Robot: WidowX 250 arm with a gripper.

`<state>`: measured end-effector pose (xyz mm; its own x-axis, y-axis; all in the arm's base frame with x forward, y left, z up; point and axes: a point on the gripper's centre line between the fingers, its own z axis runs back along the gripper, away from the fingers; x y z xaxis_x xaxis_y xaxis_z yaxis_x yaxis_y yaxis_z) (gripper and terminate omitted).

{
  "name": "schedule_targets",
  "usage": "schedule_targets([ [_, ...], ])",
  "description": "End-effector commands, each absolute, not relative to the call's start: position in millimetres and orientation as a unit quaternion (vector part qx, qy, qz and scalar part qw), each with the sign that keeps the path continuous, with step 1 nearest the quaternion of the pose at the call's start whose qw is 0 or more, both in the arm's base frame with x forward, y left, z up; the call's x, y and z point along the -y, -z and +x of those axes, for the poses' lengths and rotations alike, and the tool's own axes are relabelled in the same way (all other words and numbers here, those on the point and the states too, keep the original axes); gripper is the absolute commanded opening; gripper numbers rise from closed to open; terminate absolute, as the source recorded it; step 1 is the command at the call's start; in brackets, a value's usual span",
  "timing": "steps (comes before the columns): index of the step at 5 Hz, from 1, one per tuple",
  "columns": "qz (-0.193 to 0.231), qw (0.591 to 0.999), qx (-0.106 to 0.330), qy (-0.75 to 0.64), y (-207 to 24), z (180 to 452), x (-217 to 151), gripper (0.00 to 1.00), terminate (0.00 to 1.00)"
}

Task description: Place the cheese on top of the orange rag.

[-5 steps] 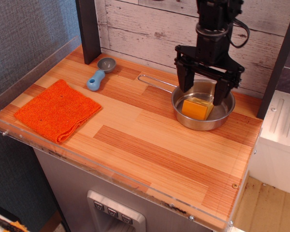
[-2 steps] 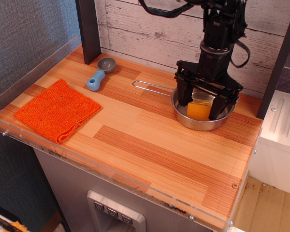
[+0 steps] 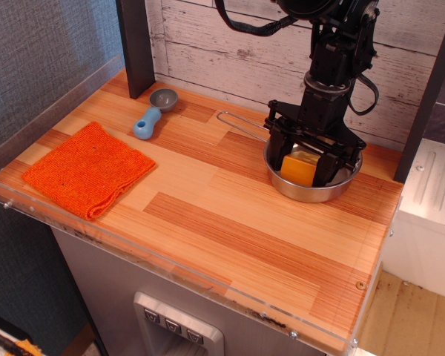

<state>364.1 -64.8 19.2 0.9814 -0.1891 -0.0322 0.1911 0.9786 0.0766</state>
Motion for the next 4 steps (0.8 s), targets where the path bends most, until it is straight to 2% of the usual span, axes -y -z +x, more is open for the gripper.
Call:
schedule_targets([
  [1,0.029,0.992,0.069,0.100,-76.8,374.5,49.0,0.00,0.00],
  [2,0.016,0.988,0.143,0.063,-125.0,361.8,20.6,0.00,0.00],
  [3,0.016,0.986,0.164,0.020,-144.4,332.9,-23.0,0.00,0.00],
  [4,0.040,0.993,0.107,0.010,-136.9,292.4,-70.1,0.00,0.00],
])
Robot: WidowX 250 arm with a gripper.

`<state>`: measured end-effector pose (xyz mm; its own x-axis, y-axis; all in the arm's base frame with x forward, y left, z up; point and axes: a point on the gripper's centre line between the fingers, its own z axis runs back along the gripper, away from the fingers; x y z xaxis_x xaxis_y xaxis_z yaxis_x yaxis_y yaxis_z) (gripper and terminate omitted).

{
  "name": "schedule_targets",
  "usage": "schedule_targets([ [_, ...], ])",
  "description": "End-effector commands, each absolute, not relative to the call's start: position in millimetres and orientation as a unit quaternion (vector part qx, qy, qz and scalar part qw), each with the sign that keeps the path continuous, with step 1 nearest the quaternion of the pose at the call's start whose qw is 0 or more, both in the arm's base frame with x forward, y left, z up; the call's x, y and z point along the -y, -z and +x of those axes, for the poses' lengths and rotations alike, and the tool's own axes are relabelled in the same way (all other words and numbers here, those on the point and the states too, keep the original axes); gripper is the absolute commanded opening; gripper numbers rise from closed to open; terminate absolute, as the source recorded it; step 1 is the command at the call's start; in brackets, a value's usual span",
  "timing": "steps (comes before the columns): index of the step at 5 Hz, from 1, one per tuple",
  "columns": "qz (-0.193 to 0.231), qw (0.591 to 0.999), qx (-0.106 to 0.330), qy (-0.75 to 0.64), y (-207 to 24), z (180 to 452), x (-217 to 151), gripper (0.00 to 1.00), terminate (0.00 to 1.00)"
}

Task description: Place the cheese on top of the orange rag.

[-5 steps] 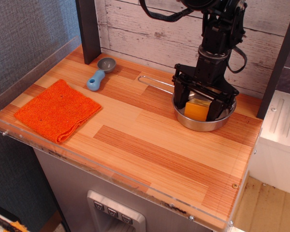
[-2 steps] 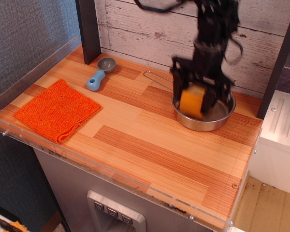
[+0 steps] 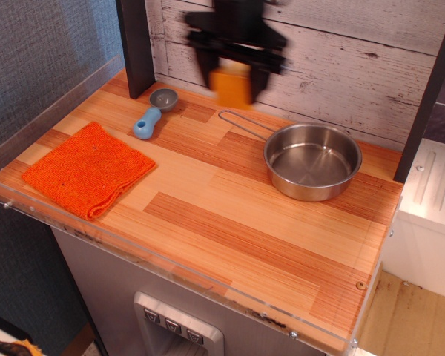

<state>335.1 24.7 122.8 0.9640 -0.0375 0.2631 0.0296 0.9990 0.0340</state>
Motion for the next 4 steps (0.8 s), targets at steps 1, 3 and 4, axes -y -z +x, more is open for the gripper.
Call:
schedule_targets([
  [1,0.060,0.994,0.061,0.064,-121.4,264.9,-123.1,0.00,0.00],
  [3,0.119,0.983,0.039,0.132,-110.7,257.4,-159.6,0.00,0.00],
  [4,0.117,0.987,0.021,0.110,-100.1,253.6,-166.1,0.00,0.00],
])
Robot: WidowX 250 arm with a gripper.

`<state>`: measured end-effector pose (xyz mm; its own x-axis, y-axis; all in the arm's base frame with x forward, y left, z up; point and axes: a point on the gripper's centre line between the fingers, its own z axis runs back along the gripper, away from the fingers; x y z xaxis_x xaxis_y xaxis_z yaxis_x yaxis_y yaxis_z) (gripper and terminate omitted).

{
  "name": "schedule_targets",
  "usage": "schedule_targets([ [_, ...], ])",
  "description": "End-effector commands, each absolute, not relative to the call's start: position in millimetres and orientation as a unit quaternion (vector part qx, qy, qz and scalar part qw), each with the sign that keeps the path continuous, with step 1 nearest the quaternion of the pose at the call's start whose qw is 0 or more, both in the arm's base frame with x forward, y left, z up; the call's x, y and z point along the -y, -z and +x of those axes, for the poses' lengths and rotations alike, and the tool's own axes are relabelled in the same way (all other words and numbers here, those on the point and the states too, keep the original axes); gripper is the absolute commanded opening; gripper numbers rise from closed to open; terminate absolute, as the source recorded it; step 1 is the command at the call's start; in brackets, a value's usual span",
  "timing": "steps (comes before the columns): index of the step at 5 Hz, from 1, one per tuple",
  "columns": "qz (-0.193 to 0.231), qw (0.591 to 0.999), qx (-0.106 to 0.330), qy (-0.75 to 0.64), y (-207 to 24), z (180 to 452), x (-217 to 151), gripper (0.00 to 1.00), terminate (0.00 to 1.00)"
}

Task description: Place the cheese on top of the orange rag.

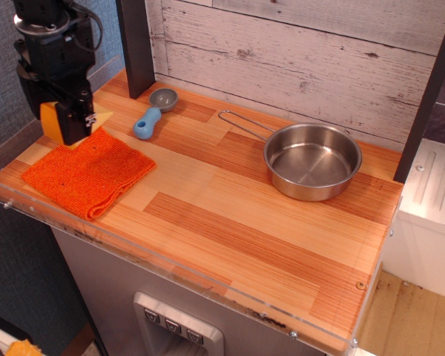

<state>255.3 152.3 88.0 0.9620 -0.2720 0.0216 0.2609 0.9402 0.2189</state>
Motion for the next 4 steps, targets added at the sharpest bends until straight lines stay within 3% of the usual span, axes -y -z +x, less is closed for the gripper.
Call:
schedule_targets([
  [1,0.108,0.990,0.010,0.087,-89.7,250.6,-169.7,0.00,0.00],
  [3,0.094,0.993,-0.005,0.067,-83.3,249.0,-167.4,0.00,0.00],
  [4,0.096,0.993,-0.010,0.066,-83.7,248.9,-165.3,1.00,0.00],
])
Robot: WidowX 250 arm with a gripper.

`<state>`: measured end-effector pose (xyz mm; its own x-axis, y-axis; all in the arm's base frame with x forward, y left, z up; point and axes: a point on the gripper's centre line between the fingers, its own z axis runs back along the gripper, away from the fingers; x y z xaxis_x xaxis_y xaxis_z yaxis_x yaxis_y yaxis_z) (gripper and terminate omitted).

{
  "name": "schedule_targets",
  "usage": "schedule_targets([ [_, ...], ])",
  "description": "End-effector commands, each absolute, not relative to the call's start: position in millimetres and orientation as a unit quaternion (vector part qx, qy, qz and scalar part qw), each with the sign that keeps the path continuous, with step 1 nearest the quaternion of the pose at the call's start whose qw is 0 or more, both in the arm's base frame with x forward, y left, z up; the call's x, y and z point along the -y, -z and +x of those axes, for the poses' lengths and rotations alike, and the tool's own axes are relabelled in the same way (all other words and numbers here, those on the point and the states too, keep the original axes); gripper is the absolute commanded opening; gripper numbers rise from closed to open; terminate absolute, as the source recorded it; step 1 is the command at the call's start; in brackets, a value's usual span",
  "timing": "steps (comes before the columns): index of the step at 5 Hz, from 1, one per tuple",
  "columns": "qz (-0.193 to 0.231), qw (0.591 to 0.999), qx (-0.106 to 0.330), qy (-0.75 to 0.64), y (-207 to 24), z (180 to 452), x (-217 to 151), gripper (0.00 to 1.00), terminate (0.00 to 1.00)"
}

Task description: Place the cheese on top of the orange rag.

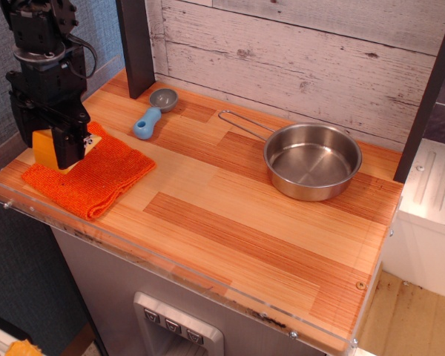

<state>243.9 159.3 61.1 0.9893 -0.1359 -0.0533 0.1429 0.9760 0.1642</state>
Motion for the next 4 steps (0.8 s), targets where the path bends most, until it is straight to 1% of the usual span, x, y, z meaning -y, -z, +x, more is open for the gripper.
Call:
schedule_targets([
  [1,0.097,0.993,-0.013,0.070,-84.7,249.9,-162.4,1.00,0.00],
  [2,0.101,0.992,-0.014,0.075,-89.4,249.4,-159.6,1.00,0.00],
  [3,0.115,0.990,0.010,0.081,-107.6,248.7,-147.7,1.00,0.00],
  [4,0.121,0.989,0.021,0.078,-117.2,247.9,-138.9,1.00,0.00],
])
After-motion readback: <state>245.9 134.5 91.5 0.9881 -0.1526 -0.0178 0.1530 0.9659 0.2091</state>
